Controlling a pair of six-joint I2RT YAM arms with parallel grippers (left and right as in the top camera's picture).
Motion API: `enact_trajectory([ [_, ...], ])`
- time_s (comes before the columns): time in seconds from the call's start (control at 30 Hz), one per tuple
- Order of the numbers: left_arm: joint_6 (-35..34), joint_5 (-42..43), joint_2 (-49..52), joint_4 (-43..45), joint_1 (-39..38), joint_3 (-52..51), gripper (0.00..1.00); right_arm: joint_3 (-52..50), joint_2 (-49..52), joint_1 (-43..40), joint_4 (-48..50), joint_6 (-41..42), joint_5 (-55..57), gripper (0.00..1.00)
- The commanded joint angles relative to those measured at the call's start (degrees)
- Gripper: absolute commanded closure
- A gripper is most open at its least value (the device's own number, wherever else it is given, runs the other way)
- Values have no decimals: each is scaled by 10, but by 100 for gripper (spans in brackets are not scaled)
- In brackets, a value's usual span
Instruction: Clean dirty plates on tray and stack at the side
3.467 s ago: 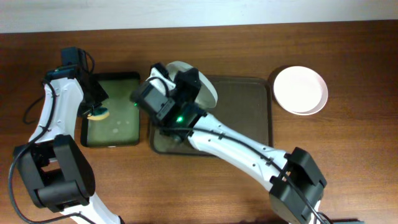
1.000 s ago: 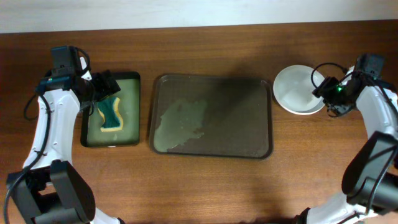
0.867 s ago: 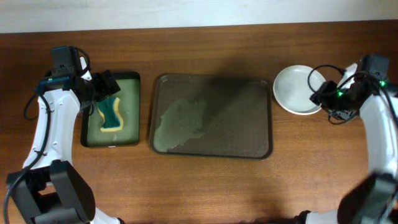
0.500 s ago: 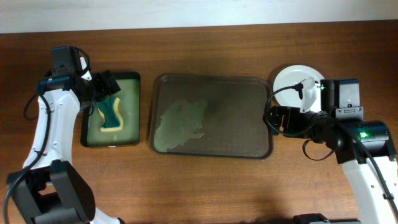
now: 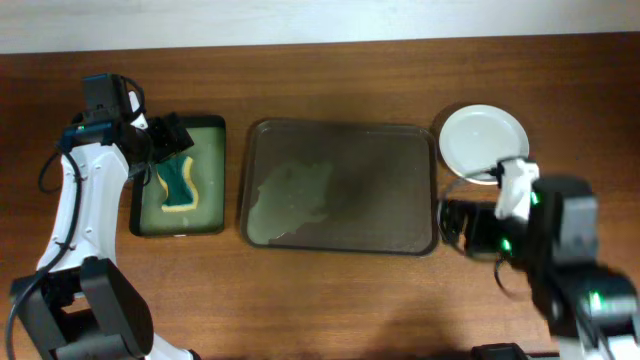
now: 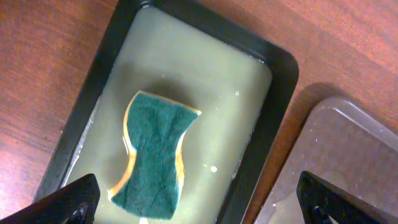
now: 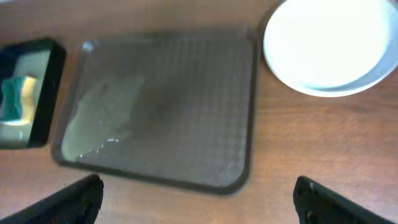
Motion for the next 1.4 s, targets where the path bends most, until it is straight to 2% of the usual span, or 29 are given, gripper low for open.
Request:
enact_trajectory([
  [0.0, 5, 3, -4, 0, -1, 5, 1, -127, -146, -6, 88, -9, 14, 2],
  [0.2, 5, 3, -4, 0, -1, 5, 1, -374, -373, -6, 307, -38, 14, 2],
  [0.27, 5, 3, -4, 0, -1, 5, 1, -442, -411, -6, 403, -38, 17, 2],
  [0.37, 5, 3, -4, 0, -1, 5, 1, -509, -452, -6, 485, -51, 21, 2],
  [0.53, 5, 3, -4, 0, -1, 5, 1, -564, -471, -6, 565, -54, 23, 2],
  [0.63, 5, 3, -4, 0, -1, 5, 1, -564, -471, -6, 564, -55, 51, 2],
  [0.77, 5, 3, -4, 0, -1, 5, 1, -564, -471, -6, 498, -146, 53, 2],
  [0.9, 5, 3, -4, 0, -1, 5, 1, -564, -471, -6, 495, -147, 104, 2],
  [1.37, 5, 3, -4, 0, -1, 5, 1, -564, -471, -6, 495, -139, 102, 2],
])
